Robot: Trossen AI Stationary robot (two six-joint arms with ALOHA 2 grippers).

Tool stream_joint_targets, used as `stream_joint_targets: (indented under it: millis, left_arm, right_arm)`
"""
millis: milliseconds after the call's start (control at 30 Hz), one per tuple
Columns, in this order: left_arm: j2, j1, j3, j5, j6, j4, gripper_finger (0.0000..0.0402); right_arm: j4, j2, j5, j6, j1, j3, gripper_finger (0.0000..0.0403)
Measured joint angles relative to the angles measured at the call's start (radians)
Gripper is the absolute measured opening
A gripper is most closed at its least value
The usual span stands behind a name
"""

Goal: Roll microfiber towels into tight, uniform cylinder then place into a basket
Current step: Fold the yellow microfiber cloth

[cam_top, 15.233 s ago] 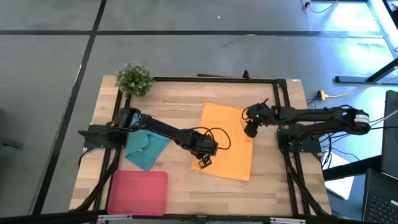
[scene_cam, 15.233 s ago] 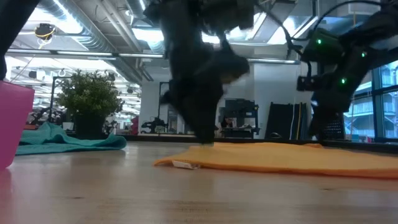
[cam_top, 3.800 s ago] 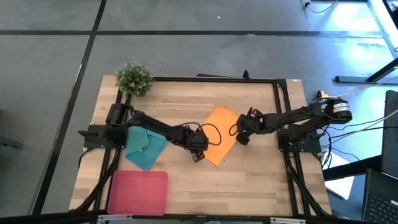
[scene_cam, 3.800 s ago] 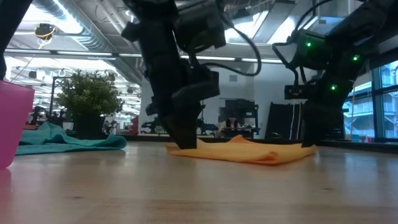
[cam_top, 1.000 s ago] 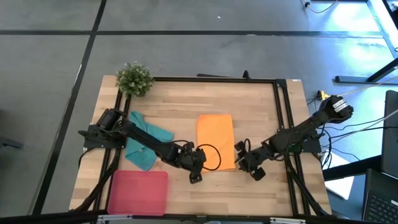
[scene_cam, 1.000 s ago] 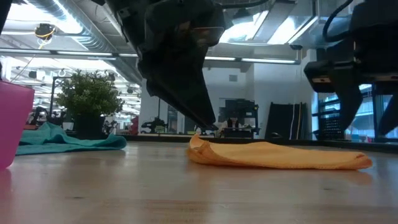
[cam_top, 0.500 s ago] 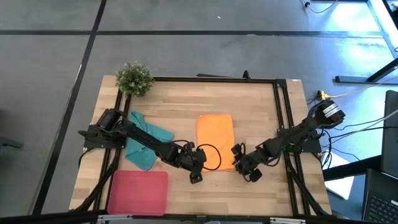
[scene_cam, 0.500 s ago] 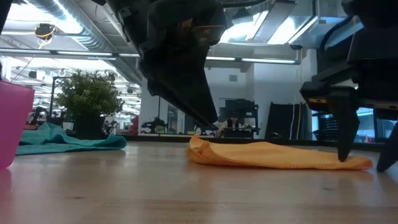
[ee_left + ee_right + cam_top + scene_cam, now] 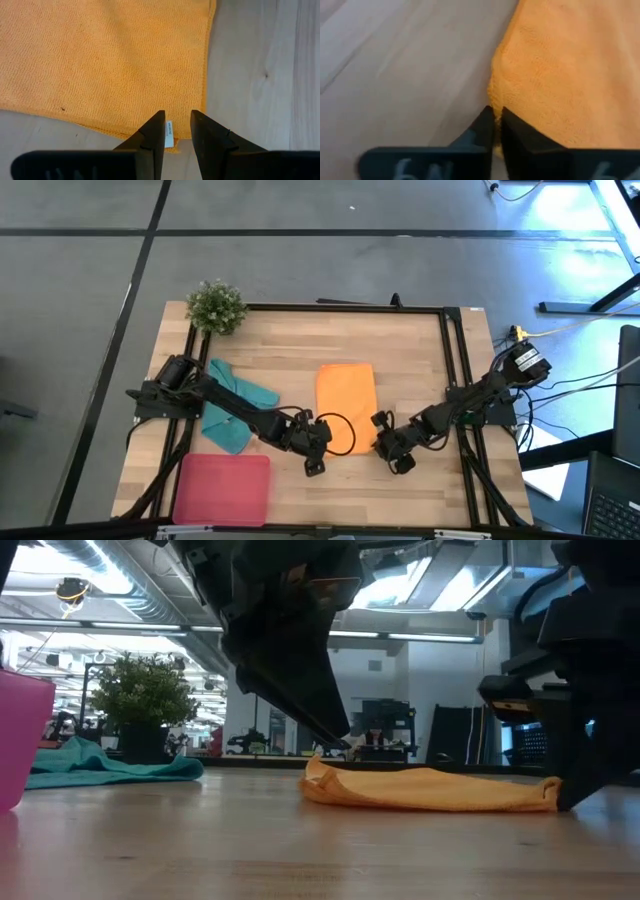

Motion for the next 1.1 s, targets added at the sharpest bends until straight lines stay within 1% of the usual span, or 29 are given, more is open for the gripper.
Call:
stream_joint_targets:
  millis: [33,233,400,533,800,933,1100]
  left_arm:
    - [0.000,0.000,0.000,0.000,0.000,0.000,0.0085]
    - [0.000,-0.005,0.000,0.000,0.000,0.000,0.0085]
    - [0.000,-0.014,0.000,0.000,-0.007,-0.001,0.0085]
    - [0.000,-0.018,0.001,0.000,-0.019,-0.005,0.0085]
    - [-0.003,-0.021,0.001,-0.002,-0.021,-0.007,0.0085]
    - [-0.008,-0.021,0.001,-0.010,-0.021,-0.012,0.0085]
    - [-0.017,-0.021,0.002,-0.010,-0.021,-0.012,0.0085]
  right_arm:
    - [0.002,0.000,0.005,0.002,0.000,0.000,0.0012]
    - [0.029,-0.011,0.022,-0.006,-0.003,-0.004,0.0008]
    - [0.025,-0.062,0.097,0.002,-0.005,-0.006,0.0006]
    - [0.032,-0.094,0.094,0.006,-0.029,-0.005,0.0004]
    - [0.037,-0.118,0.088,0.021,-0.135,-0.005,0.0003]
    - [0.044,-0.135,0.125,0.017,-0.196,-0.004,0.0002]
    - [0.054,-0.142,0.125,-0.004,-0.278,-0.004,0.0002]
